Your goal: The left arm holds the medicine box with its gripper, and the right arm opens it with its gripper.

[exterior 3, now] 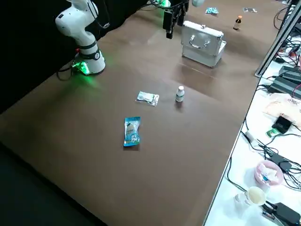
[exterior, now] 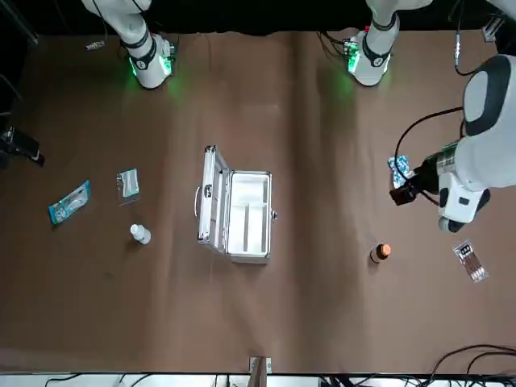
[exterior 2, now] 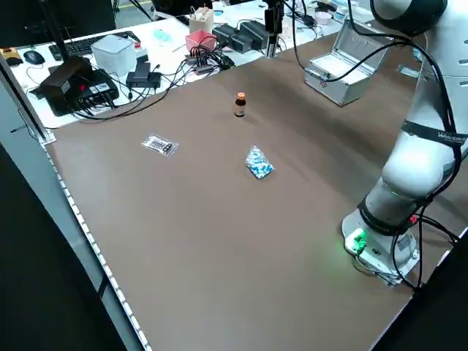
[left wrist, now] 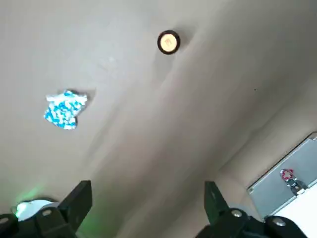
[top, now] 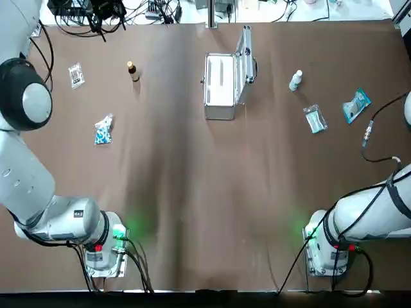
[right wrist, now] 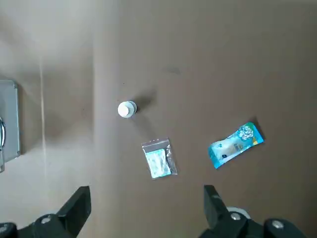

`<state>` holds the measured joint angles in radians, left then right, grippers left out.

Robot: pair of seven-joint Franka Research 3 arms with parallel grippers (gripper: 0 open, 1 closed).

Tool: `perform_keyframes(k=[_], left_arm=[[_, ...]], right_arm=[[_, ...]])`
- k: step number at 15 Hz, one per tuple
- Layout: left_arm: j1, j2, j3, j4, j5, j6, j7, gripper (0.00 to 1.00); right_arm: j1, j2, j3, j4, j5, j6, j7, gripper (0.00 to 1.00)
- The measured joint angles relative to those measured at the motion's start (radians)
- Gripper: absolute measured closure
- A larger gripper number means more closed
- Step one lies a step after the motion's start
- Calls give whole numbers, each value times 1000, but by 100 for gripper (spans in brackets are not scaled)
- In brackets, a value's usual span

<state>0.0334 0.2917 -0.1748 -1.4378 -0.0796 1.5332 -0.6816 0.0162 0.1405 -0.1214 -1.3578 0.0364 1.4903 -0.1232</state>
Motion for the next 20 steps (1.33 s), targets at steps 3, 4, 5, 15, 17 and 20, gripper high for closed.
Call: perform_keyframes(k=[3,4,5,15,17,20], left_arm=[[40,-2,0,23,15,1,138,0],[50,-2,0,33,16,1,187,0],[56,-2,0,39,18,1,236,0],[35,-9,-6,80,30,45,378,0],[20,-41,-6,63,39,36,388,0],[3,-126,-10,-29,74,36,489,0]], right_arm=[[-10,-1,-4,0,0,0,0,0],[-12,-2,-5,0,0,0,0,0],[-14,-2,-5,0,0,1,0,0],[-6,-3,20,0,0,20,0,0],[-6,-3,19,0,0,21,0,0],[-7,-3,17,0,0,22,0,0]])
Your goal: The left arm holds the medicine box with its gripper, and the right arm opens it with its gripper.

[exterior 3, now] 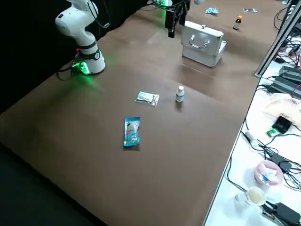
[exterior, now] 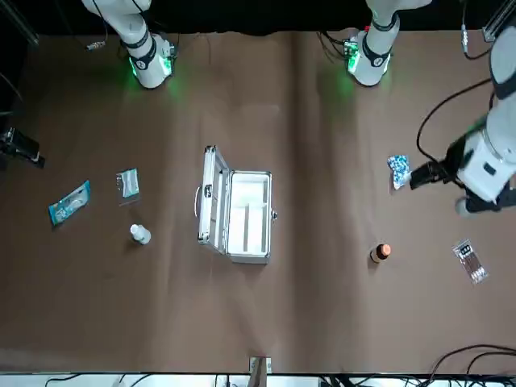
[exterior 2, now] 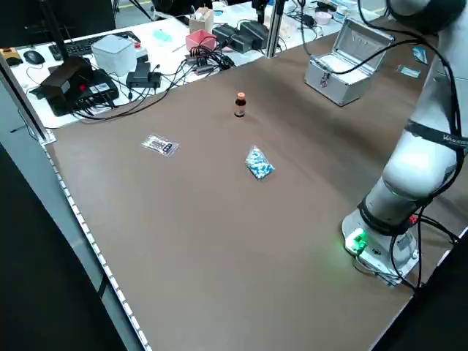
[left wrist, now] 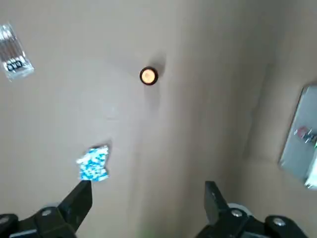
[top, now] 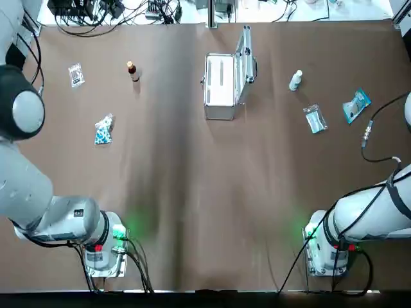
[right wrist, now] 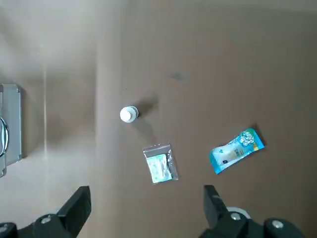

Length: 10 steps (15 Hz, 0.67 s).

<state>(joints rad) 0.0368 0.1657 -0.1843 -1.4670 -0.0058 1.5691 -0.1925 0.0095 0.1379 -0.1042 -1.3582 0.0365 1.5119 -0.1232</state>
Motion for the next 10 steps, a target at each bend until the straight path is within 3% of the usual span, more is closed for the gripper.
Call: perform_keyframes(k=[3,10], left_arm=[[-2,-41,-8,-45,11,4,49,0],[-2,-45,-34,-47,21,16,58,0]], right_arm=[[0,0,0,-1,0,0,0,0],[-1,0,-1,-2,2,-3,0,0]])
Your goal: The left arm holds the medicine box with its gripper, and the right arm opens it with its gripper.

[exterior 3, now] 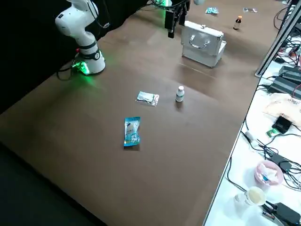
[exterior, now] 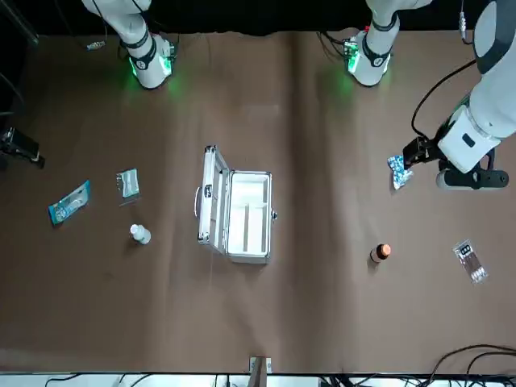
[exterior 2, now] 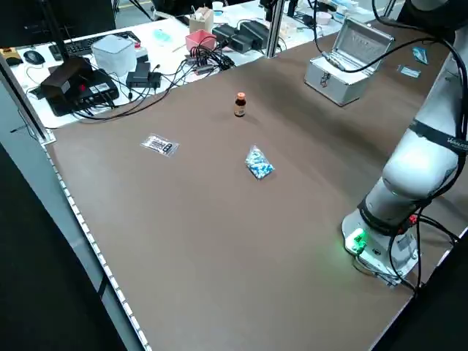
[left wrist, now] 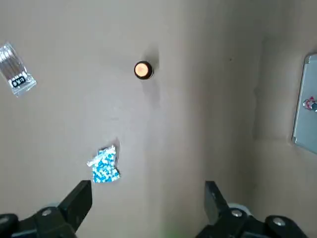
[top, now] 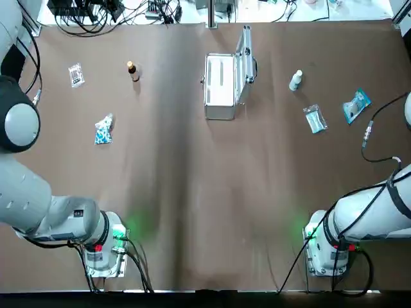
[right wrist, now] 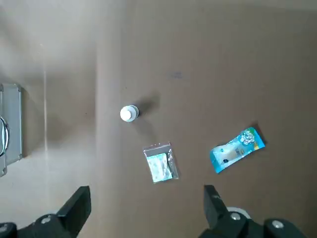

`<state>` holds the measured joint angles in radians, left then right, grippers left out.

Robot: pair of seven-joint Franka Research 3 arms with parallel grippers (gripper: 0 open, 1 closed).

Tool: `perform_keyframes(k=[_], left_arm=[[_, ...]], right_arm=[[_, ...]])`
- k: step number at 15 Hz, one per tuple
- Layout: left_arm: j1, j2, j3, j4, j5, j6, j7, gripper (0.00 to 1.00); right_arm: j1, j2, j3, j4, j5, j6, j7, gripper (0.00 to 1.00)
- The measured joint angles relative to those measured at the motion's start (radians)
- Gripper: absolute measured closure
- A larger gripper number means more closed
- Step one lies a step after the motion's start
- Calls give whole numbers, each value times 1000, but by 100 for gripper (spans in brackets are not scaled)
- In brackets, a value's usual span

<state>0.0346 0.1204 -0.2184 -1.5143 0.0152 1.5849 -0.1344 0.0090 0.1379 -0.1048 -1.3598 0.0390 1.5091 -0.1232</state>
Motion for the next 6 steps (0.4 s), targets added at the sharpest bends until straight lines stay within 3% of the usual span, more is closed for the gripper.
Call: perform_keyframes(k=[6], left_arm=[[7,-1,1,34,1,2,0,0]], right_arm=[[0,0,-1,-1,0,-2,0,0]])
